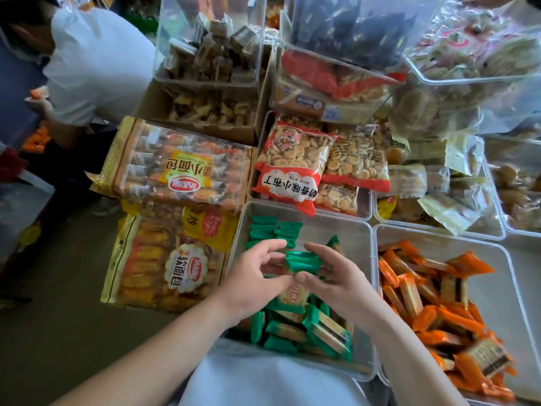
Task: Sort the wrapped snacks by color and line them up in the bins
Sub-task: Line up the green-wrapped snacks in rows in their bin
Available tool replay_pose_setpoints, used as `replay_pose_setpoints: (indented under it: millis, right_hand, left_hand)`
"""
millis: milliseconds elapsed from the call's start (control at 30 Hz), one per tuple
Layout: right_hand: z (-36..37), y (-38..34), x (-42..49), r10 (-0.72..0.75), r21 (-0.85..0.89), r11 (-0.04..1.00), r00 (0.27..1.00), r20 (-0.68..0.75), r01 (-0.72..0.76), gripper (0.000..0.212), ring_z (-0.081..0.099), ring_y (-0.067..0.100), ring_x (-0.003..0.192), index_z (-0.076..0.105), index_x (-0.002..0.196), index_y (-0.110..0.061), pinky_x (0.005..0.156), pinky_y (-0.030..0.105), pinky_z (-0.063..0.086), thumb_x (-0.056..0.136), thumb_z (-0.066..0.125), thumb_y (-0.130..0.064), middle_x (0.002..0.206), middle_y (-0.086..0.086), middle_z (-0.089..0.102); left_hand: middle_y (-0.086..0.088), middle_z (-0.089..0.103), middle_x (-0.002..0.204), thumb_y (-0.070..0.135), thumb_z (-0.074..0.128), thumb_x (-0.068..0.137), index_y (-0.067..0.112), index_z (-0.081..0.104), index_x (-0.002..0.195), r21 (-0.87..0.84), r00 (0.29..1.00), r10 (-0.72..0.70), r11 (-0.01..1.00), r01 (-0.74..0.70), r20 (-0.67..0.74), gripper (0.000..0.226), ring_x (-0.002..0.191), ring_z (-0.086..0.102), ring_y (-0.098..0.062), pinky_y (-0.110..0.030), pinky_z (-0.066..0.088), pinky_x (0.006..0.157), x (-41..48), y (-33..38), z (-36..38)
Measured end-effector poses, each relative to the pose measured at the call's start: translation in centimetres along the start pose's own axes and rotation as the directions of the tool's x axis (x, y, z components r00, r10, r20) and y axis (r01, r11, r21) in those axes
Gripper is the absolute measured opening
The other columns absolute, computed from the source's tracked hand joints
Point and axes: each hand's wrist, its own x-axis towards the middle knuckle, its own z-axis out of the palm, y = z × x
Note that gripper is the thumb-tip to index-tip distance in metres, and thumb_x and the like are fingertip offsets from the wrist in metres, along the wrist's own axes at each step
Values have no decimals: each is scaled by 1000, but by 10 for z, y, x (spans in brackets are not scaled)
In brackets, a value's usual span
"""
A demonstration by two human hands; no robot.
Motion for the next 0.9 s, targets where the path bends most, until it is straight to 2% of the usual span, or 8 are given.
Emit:
replay_pose_setpoints:
  millis: [133, 267, 333, 500, 667, 733, 833, 900]
  right_hand:
    - [-7, 12, 7, 22, 37, 999, 994, -109, -19, 42, 73, 7, 103, 65, 129, -24, 92, 38, 62, 89, 81, -22, 112, -8, 76]
    - [-22, 30, 4, 25, -137, 987, 924, -381, -83, 44, 67, -5, 92, 62, 130, -29, 77, 18, 59, 90, 80, -27, 107, -19, 69]
    - [-26, 35, 1, 32, -67, 996, 905, -424, -67, 41, 66, -10, 91, 62, 128, -28, 71, 10, 55, 91, 80, -22, 107, -20, 67]
    - [-34, 48, -8, 96, 49, 995, 868, -487, -83, 36, 69, -3, 88, 63, 122, -31, 69, 17, 59, 90, 80, -27, 106, -14, 71]
    - [-45, 57, -17, 106, 31, 994, 838, -536, -106, 38, 66, -3, 94, 63, 123, -33, 72, 19, 57, 89, 79, -30, 108, -16, 70]
    - [-49, 58, -17, 104, 27, 994, 847, -521, -106, 38, 66, -2, 96, 63, 123, -32, 73, 20, 57, 89, 80, -30, 108, -15, 70]
    - [-49, 56, -15, 98, 33, 995, 863, -496, -94, 35, 67, 0, 95, 64, 119, -35, 74, 19, 59, 89, 80, -30, 108, -15, 71]
    - [-48, 54, -11, 125, 89, 992, 871, -475, -93, 34, 70, 6, 98, 65, 119, -36, 77, 27, 63, 88, 80, -33, 109, -11, 72]
  left_hand:
    - [20, 65, 130, 31, 83, 89, 38, 55, 139, 141, 1000, 15, 990, -17, 16, 57, 121, 62, 0, -31, 54, 105, 6, -3, 13]
    - [9, 52, 143, 40, 67, 99, 27, 50, 150, 505, 997, -45, 863, 4, 68, 55, 126, 54, -12, -31, 48, 104, 19, -16, 25]
    - [4, 49, 149, 41, 62, 101, 21, 53, 148, 595, 990, -66, 804, -22, 127, 52, 134, 50, -18, -34, 43, 110, 29, -18, 37]
    - [-6, 8, 175, 61, 49, 102, 35, 47, 154, 604, 949, -236, 794, 64, 208, 58, 160, 10, -31, -46, 16, 129, 58, -27, 62]
    - [-11, -8, 174, 71, 42, 99, 32, 43, 157, 669, 917, -350, 730, 139, 191, 70, 160, 10, -35, -48, 21, 128, 73, -43, 63]
    - [-12, -5, 174, 66, 45, 101, 30, 48, 155, 709, 909, -373, 691, 140, 184, 65, 159, 13, -36, -46, 23, 127, 73, -44, 65]
    - [-16, 34, 163, 43, 56, 103, 25, 56, 148, 777, 901, -381, 625, 83, 210, 49, 150, 34, -36, -37, 35, 119, 67, -38, 66]
    - [-9, 51, 151, 21, 61, 101, 24, 60, 144, 771, 925, -322, 634, 53, 201, 44, 140, 48, -30, -35, 42, 113, 63, -33, 64]
